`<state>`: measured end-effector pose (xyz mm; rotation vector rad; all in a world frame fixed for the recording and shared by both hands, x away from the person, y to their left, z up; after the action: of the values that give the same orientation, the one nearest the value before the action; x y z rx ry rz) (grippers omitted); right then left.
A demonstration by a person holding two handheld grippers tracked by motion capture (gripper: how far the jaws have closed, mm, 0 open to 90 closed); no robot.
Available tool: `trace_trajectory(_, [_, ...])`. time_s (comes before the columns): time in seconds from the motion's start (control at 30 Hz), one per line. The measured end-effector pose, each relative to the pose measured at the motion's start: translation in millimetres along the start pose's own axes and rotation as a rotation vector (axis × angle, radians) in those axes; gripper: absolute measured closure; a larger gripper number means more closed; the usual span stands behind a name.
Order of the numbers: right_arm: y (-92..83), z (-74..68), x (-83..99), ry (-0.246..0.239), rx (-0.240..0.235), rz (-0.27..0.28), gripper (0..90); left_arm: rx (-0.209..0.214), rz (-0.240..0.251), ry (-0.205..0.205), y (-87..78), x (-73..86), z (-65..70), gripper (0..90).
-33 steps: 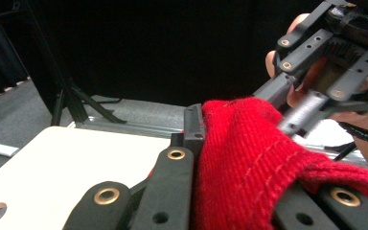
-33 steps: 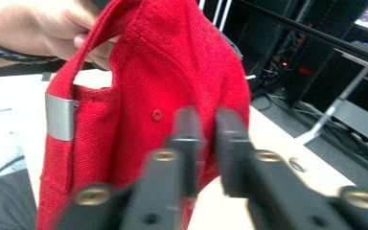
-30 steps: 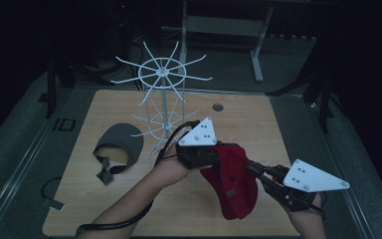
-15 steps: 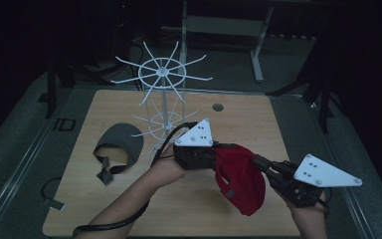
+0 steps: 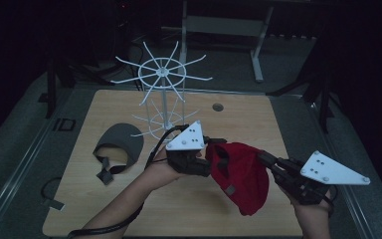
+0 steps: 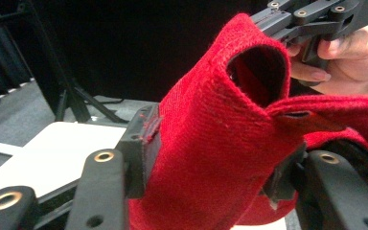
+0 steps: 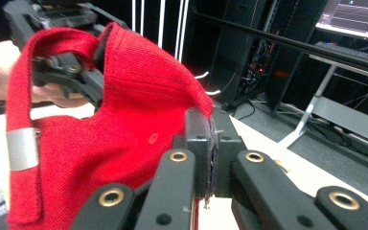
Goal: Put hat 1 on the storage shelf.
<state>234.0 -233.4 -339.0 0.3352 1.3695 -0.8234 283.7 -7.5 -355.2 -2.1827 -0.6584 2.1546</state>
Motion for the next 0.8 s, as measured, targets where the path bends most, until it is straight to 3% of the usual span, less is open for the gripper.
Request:
trace_trajectory(0.2, [-6.2,6.4,0.2,0.019,0.023,0.012,88.9,-0.034,0.033,-0.038,-12.5,1.7,-4.3,41.9])
trace_trajectory(0.47, [-12.9,16.7,-1.3,0.037,0.067,0.016,88.9,-0.134,0.053,-0.081,-36.5,13.0,-15.7,41.9])
trace_trajectory(0.57, [-13.1,21.3,-2.2,0.044,0.092,0.014,88.9,-0.137,0.063,-0.103,-43.2,19.3,-15.2,41.9])
trace_trajectory(0.8, [-11.6,33.5,-10.4,0.071,0.124,0.028,89.0,-0.145,0.041,-0.091,-48.8,41.6,-0.9,40.8])
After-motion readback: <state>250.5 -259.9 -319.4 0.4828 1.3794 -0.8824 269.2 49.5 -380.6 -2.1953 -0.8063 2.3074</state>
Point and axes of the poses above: each handheld gripper's, and its own axes: y roughly forward along the jaws, x roughly out of its underside, z roughly to its right, the point moved 4 cm from there along y, roughly forward along the jaws, and after that the axes turned 3 degrees about -y, right-handed, at the moved point
